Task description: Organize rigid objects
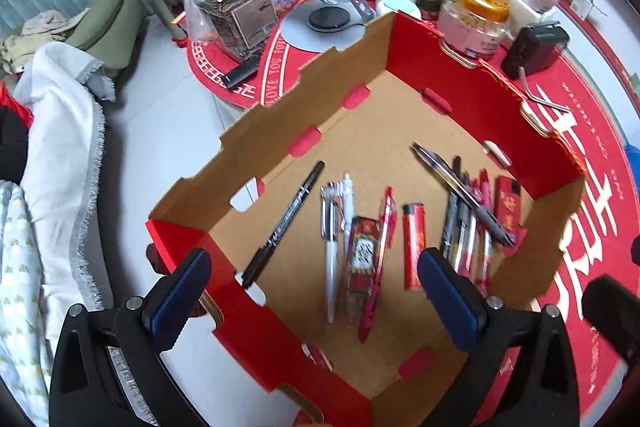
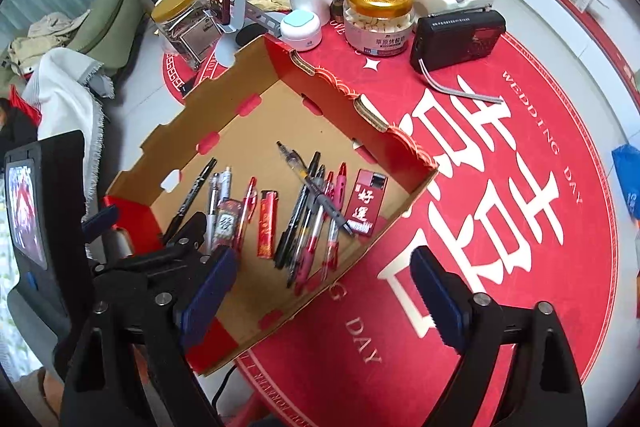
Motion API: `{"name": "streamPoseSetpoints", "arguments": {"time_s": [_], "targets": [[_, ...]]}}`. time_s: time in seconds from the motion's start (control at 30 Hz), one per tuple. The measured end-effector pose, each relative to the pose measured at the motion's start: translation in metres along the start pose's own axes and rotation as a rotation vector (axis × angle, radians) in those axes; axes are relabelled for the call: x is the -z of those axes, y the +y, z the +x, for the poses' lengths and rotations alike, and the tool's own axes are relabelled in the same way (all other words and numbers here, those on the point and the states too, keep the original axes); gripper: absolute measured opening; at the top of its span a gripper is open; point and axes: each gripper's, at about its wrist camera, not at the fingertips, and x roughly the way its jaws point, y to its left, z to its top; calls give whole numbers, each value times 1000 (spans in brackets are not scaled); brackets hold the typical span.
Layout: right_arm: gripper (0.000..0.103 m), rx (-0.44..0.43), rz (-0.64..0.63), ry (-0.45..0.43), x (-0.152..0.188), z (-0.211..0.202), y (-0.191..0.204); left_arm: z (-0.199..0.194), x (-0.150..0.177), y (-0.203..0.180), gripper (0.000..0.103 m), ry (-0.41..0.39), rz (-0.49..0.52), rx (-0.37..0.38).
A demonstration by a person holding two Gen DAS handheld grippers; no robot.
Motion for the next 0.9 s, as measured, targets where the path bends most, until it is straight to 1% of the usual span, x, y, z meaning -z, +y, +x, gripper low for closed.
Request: {"name": "streamPoseSetpoints", "arguments": {"time_s": [0.07, 0.13, 0.17, 0.2, 0.27, 0.37, 0.6, 0.9], "targets": [[102, -15, 17, 5, 1, -3, 1, -3, 3, 0, 103, 22, 8, 20], [102, -48, 39, 23, 2, -4, 0, -7, 8, 0, 103, 29, 5, 11], [102, -53, 50, 27, 2, -5, 0, -10, 10, 1, 103, 32, 2, 22], [102, -51, 52, 26, 1, -6, 1, -12, 11, 2, 103, 34, -2, 28], [102, -46, 53, 4, 2, -10, 2, -20, 15, 3, 103, 32, -11, 13], [102, -22, 39, -19, 1, -17, 6, -26, 19, 6, 103, 29, -16, 15], [102, -25, 8, -23, -2, -24, 12, -29, 22, 6, 103, 44, -22, 23], [102, -35, 16, -20, -2, -25, 12, -30, 23, 3, 103, 46, -12, 29]]}}
